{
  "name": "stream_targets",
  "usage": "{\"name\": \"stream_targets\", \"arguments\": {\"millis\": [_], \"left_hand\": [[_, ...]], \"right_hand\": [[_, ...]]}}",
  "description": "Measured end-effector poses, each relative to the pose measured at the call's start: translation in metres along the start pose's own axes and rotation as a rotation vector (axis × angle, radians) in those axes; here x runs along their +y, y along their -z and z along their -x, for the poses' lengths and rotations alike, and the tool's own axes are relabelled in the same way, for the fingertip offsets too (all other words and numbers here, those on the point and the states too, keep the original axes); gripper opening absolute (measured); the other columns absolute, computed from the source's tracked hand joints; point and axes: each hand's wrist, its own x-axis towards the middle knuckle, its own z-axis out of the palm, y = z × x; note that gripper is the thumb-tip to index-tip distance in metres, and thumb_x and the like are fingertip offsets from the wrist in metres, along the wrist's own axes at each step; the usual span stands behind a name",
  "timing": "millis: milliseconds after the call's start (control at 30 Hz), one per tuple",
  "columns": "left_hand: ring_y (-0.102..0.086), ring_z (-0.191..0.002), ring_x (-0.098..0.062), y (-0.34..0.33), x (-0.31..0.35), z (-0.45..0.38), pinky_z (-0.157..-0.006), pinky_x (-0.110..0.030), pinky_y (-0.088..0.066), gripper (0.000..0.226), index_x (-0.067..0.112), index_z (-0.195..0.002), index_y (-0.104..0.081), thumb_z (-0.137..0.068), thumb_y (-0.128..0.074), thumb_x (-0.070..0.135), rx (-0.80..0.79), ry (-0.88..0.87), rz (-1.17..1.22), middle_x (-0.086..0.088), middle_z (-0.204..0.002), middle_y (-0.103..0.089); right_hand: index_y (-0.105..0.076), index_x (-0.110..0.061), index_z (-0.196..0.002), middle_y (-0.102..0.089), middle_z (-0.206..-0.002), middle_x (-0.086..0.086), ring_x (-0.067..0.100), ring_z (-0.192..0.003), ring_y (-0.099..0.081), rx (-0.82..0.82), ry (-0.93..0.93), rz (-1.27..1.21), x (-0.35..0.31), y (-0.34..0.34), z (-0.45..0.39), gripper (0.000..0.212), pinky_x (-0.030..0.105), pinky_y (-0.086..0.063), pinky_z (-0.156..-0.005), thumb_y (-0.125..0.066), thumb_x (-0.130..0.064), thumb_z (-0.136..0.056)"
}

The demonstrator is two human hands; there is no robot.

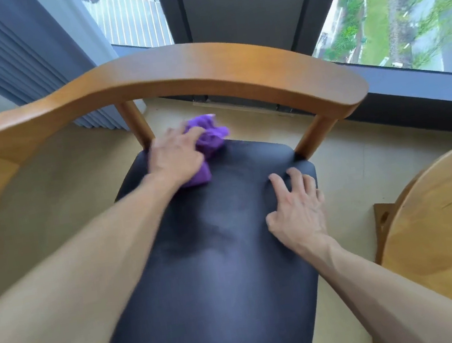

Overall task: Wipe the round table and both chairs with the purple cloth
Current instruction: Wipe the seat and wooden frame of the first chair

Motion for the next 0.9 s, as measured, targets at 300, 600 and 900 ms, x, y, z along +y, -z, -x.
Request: {"name": "stream_targets", "arguments": {"millis": [300, 600, 900], "left_hand": [[-0.047, -0.123, -0.035, -0.004, 0.083, -0.016, -0.096, -0.05, -0.043, 0.036, 0.024, -0.124, -0.06, -0.093, -0.043, 0.024, -0.008, 0.307, 0.056, -0.009, -0.13, -0.054], [-0.047, -0.116, -0.031, -0.004, 0.081, 0.019, -0.086, -0.043, -0.049, 0.05, 0.034, -0.131, -0.052, -0.082, -0.055, 0.023, -0.015, -0.247, -0.002, 0.003, -0.133, -0.048], [-0.044, -0.118, -0.038, -0.007, -0.073, 0.056, -0.09, -0.057, -0.042, 0.055, 0.034, -0.142, -0.04, -0.092, -0.051, 0.052, 0.049, 0.358, 0.007, -0.007, -0.136, -0.043]], "right_hand": [[-0.046, -0.017, -0.138, -0.042, -0.146, -0.001, 0.022, -0.133, -0.038, 0.103, -0.117, -0.484, 0.018, 0.004, -0.005, 0.06, 0.034, -0.036, -0.105, -0.049, 0.0, -0.08], [-0.052, -0.01, -0.129, -0.049, -0.134, 0.003, 0.026, -0.124, -0.043, 0.075, -0.167, -0.463, 0.017, 0.018, -0.01, 0.047, 0.035, -0.039, -0.096, -0.049, 0.0, -0.083], [-0.053, -0.013, -0.129, -0.046, -0.139, -0.002, 0.023, -0.127, -0.039, 0.058, -0.178, -0.339, 0.016, 0.011, -0.01, 0.048, 0.037, -0.043, -0.091, -0.051, -0.005, -0.082]]}}
